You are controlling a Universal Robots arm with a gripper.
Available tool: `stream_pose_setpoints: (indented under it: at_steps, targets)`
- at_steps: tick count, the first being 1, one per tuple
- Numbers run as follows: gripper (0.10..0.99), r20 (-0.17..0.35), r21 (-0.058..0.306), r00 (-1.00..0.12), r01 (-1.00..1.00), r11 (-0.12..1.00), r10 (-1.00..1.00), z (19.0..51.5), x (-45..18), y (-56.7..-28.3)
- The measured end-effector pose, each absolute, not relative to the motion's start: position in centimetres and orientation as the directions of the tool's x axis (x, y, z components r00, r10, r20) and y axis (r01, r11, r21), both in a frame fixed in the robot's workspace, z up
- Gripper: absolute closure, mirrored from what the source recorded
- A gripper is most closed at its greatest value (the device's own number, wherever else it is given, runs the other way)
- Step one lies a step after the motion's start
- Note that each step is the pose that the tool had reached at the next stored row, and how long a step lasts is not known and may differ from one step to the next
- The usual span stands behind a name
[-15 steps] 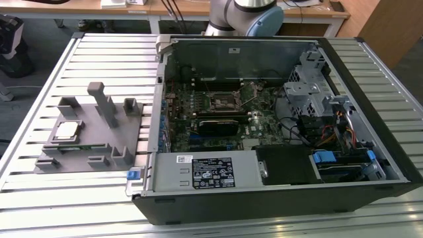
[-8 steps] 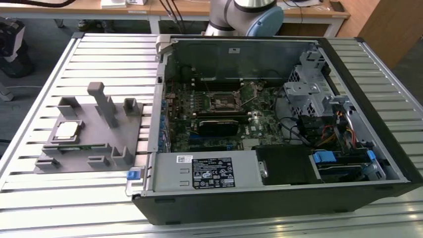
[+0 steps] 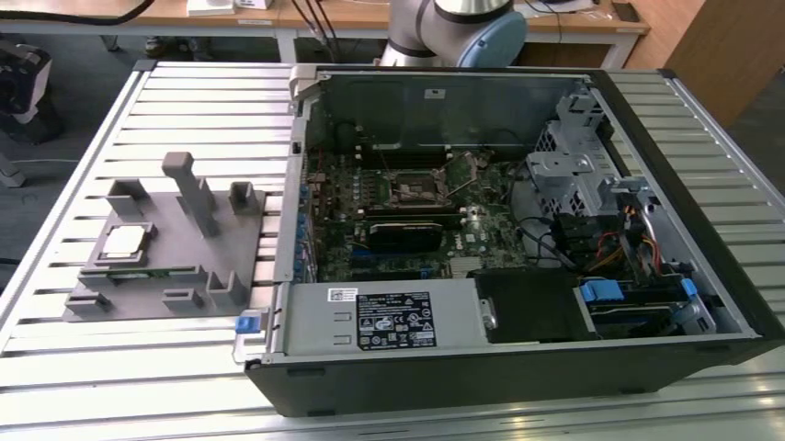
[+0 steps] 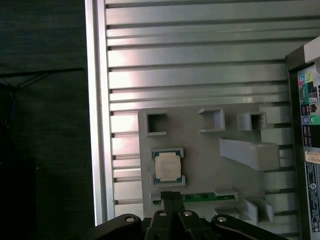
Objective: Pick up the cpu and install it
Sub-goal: 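Pick up the cpu and move it towards the insertion slot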
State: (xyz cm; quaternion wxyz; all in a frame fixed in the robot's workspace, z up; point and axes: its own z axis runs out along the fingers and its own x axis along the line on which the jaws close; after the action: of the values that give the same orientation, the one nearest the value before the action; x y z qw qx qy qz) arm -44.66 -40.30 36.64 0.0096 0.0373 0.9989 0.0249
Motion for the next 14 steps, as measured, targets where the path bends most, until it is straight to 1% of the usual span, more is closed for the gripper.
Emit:
stream_pose_setpoints:
  at_steps: [9, 10, 12, 14]
  targets:
    - [0.973, -0.015, 0.050, -0.998, 0.059, 0.997, 0.060, 35.3, -43.9, -40.5]
    - [0.855, -0.015, 0.051, -0.998, 0.054, 0.997, 0.054, 35.1, -43.8, -40.4]
    - [0.855, -0.014, 0.050, -0.999, 0.040, 0.998, 0.041, 34.8, -43.8, -40.5]
    - [0.737, -0.013, 0.050, -1.000, 0.026, 0.998, 0.027, 34.4, -43.8, -40.5]
